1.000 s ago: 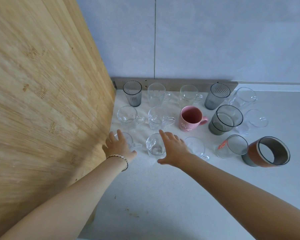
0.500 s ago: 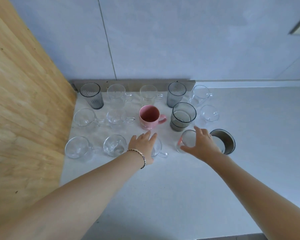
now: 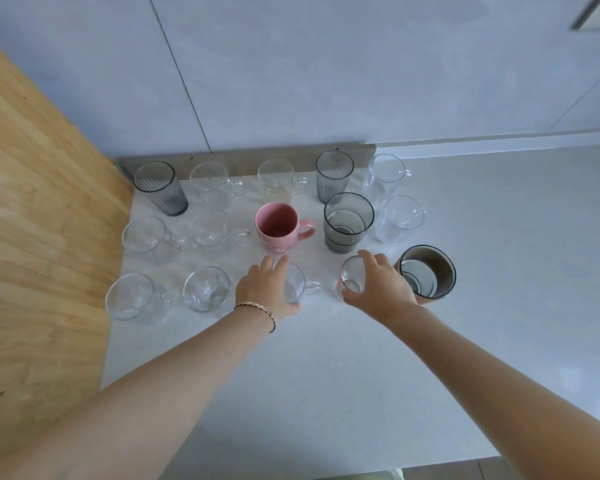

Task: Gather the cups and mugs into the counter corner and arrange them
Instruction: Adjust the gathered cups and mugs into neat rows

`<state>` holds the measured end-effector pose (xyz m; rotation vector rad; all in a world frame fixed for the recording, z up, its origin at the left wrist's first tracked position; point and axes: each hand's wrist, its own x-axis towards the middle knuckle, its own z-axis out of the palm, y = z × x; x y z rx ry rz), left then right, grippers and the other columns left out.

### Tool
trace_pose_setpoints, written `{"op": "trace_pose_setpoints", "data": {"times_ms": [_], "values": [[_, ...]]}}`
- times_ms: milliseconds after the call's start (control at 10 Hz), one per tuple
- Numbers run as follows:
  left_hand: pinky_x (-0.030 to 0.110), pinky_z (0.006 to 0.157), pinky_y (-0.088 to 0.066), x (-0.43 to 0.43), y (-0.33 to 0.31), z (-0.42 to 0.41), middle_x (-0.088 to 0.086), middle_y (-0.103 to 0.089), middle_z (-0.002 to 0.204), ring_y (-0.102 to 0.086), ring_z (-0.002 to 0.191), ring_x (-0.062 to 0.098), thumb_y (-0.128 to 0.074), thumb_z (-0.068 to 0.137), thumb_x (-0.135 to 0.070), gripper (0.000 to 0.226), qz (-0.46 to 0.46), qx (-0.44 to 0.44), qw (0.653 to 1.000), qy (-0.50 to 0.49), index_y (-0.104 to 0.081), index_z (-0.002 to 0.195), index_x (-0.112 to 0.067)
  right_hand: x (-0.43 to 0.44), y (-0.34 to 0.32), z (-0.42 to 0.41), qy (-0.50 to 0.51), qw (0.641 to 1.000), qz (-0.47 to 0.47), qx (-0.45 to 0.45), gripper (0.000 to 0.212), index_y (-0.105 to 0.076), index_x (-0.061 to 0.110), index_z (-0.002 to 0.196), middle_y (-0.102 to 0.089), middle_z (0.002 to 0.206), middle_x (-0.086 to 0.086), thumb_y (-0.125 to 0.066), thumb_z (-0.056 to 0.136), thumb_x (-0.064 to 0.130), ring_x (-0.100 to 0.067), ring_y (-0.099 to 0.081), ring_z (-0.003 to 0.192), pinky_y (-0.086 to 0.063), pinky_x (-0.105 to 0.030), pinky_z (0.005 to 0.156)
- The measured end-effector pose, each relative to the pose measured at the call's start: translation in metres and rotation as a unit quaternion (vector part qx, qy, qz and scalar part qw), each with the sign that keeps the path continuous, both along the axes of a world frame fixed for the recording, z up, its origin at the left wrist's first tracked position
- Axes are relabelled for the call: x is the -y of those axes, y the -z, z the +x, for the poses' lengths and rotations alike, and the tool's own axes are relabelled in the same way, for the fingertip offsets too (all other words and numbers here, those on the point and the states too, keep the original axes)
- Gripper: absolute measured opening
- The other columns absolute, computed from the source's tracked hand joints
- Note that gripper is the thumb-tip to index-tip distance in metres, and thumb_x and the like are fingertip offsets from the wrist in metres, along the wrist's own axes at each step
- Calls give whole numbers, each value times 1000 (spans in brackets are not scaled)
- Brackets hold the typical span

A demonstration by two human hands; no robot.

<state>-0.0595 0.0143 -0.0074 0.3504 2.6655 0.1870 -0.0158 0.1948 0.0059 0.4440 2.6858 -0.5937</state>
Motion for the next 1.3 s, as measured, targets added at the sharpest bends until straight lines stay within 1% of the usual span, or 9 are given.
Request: {"op": "trace_pose_setpoints", "data": {"times_ms": [200, 300, 400, 600, 800, 900, 1100, 1200, 1300], "values": [[36, 87, -47, 0, -1, 1, 3, -41, 133, -47, 117, 28, -67, 75, -44, 84, -5, -3, 1000, 6, -24, 144, -25, -1, -2, 4, -24, 1000, 9, 5, 84, -19, 14, 148, -39, 140, -8, -64, 83, 44, -28, -46, 126, -46, -36, 91], [36, 87, -47, -1, -2, 1, 4, -40, 135, -48, 117, 28, -66, 75, -45, 85, -15, -3, 1000, 12, -23, 145, -24, -8, -10, 7, -50, 998, 21, -39, 88, -19, 13, 149, -35, 145, -6, -64, 82, 49, -24, -37, 134, -40, -36, 102], [36, 88, -47, -2, -3, 2, 6, -39, 137, -49, 117, 28, -65, 77, -47, 88, -30, -4, 999, 20, -17, 147, -24, -32, -19, 9, -41, 989, 78, -119, 77, -27, 12, 147, -34, 147, -6, -60, 83, 41, -24, -28, 139, -25, -35, 113], [36, 100, -40, -2, -5, 14, 7, -26, 149, -45, 124, 28, -61, 80, -49, 89, -54, -49, 995, 65, -12, 149, -20, -73, -15, 14, 122, 990, 37, 55, 103, -13, 14, 147, -32, 139, -14, -72, 71, 52, -35, -38, 129, -39, -41, 103], [36, 110, -32, 4, -13, 27, 10, -20, 155, -32, 137, 27, -55, 86, -44, 78, -43, -51, 996, 57, -17, 148, -17, -83, -15, 2, 118, 992, 35, 26, 93, -25, 17, 144, -40, 133, -12, -73, 70, 48, -33, -46, 124, -43, -39, 98], [34, 111, -31, 8, -17, 30, 9, -18, 155, -31, 138, 27, -51, 88, -46, 76, -56, -46, 996, 43, -15, 148, -17, -84, -17, -2, 103, 991, 56, 60, 92, -26, 16, 141, -40, 131, -11, -74, 69, 49, -33, -48, 122, -46, -40, 95], [33, 103, -38, 8, -30, 32, 6, -36, 145, -43, 128, 24, -47, 90, -43, 59, -80, -41, 994, 59, -28, 141, -19, -77, -29, -1, 76, 990, 92, 73, 88, -34, 11, 135, -45, 131, -14, -67, 71, 62, -31, -44, 124, -43, -39, 99], [33, 95, -42, 8, -45, 33, 5, -48, 133, -51, 120, 25, -44, 92, -38, 46, -97, -29, 993, 68, -37, 132, -17, -68, -41, 1, 21, 993, 117, 19, 58, -46, 15, 132, -46, 135, -7, -56, 85, 49, -27, -41, 127, -40, -37, 101], [36, 95, -41, 10, -64, 34, 7, -51, 131, -52, 119, 27, -40, 94, -31, 38, -90, -35, 992, 78, -42, 127, -14, -54, -62, 3, -16, 994, 104, -4, 43, -53, 19, 130, -49, 136, -2, -53, 90, 35, -24, -40, 129, -40, -35, 101]]}}
